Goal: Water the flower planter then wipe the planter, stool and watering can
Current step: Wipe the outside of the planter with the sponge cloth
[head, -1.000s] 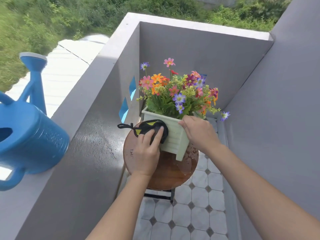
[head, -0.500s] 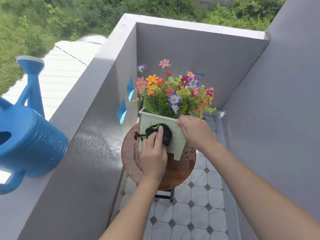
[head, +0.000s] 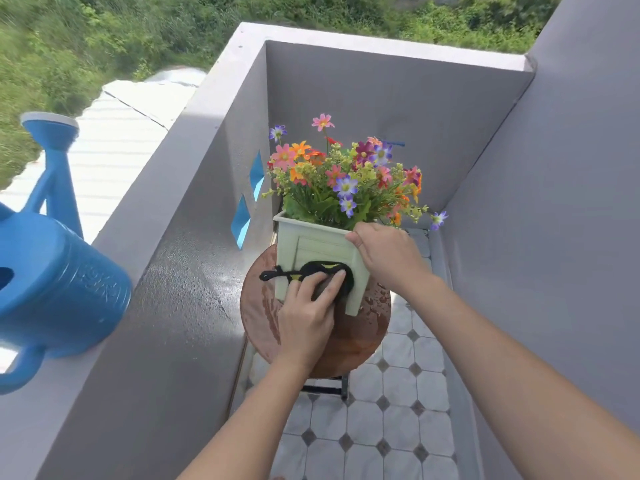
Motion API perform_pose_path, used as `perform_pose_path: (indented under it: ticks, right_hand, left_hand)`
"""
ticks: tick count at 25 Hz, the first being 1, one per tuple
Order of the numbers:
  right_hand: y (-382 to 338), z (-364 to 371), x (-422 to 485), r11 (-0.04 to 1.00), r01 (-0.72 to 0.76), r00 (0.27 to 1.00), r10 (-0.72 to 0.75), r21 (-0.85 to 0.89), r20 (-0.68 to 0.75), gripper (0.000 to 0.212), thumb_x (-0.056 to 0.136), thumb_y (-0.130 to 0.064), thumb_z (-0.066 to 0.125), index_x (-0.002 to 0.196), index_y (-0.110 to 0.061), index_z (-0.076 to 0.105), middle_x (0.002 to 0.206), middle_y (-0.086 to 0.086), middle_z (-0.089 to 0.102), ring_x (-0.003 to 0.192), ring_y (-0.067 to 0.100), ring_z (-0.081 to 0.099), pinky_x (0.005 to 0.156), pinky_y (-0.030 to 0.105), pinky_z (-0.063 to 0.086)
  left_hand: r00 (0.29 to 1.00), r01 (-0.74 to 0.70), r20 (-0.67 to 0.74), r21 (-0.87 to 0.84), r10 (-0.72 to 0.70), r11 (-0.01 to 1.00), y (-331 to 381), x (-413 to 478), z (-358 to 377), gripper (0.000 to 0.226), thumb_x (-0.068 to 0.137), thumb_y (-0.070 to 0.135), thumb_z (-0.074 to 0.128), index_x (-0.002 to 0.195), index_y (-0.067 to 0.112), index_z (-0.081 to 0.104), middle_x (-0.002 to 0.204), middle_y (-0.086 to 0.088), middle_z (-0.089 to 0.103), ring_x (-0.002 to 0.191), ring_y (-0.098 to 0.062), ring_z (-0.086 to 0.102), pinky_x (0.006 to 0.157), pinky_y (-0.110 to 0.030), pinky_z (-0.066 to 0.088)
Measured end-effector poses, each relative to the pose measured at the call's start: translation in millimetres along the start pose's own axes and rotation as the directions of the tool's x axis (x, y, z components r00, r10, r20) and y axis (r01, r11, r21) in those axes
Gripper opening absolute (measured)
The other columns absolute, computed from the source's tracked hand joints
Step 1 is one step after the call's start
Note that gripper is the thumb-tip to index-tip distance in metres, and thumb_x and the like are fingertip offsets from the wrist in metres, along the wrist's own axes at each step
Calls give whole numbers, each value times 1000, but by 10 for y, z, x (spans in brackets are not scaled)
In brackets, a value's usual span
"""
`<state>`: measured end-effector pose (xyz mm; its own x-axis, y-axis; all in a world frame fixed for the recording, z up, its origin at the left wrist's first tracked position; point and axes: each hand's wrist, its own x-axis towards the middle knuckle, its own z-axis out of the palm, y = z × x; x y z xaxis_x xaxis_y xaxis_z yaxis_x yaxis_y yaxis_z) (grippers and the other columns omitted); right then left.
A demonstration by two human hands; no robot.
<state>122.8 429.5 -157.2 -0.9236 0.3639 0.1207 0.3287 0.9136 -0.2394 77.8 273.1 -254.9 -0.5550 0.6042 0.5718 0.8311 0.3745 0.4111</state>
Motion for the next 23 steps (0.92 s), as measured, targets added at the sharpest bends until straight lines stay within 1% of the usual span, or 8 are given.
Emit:
perform_pose_path:
  ticks: [2,6,10,14,16,19,21,23]
  right_hand:
    - [8,-17,18,1000,-9,1000,9,-21,2,40,99,-35,29,95,-4,54,96,15,64,87,38,58,63,35,31]
    - [25,-59,23,1000,-15,999,16,-20,29,41,99,-36,28,97,-4,54,98,15,64,90,37,58,65,37,36]
    - [10,-59,34,1000,-18,999,18,-13,27,41,99,-36,28,95,-5,53,97,14,64,89,37,58,63,36,33]
    - [50,-85,36,999,-12,999,14,-32,42,41,100,-37,27,96,-6,53,97,14,64,90,36,59,63,35,32]
    - [52,-79,29,1000,-7,999,8,-15,38,40,100,-37,28,95,-6,53,96,15,64,89,36,58,63,37,34]
    - [38,-84,3,1000,3,1000,-3,1,21,39,100,-36,29,92,-6,53,90,14,62,84,36,58,61,35,32]
    - [39,-86,-14,1000,8,1000,-8,0,27,38,100,-35,28,92,-7,53,88,12,61,82,34,58,60,33,31]
    - [48,-104,-24,1000,1,1000,-1,-3,29,38,100,-35,28,93,-6,53,89,12,62,82,33,57,60,32,30]
  left_hand:
    - [999,-22,31,-45,23,999,152,80,44,46,80,7,54,120,28,60,104,-7,62,81,-26,58,59,-32,51]
    - [926,-368,102,18,364,930,60,-231,100,40,90,5,43,114,28,65,111,-4,48,77,-23,50,52,-32,50]
    - [995,-76,-52,63,80,995,141,0,125,48,80,-3,57,116,28,67,117,-7,62,79,-26,47,70,-30,44]
    - [977,-210,3,131,212,969,106,-142,104,49,81,-7,54,116,24,68,118,-3,68,73,-24,44,57,-32,49]
    - [985,-153,-52,190,165,970,36,-30,32,49,82,-7,52,116,25,68,118,1,68,71,-23,44,62,-32,49]
    - [984,102,-168,228,-64,968,5,327,-104,48,83,1,55,123,26,62,123,3,66,73,-26,47,69,-35,51]
    - [928,316,-247,130,-278,940,-16,497,-158,45,83,5,49,124,21,61,122,-3,65,76,-30,48,66,-37,52]
    - [902,387,-227,49,-367,921,4,564,-188,45,82,5,46,122,17,62,119,-6,66,78,-33,49,68,-40,53]
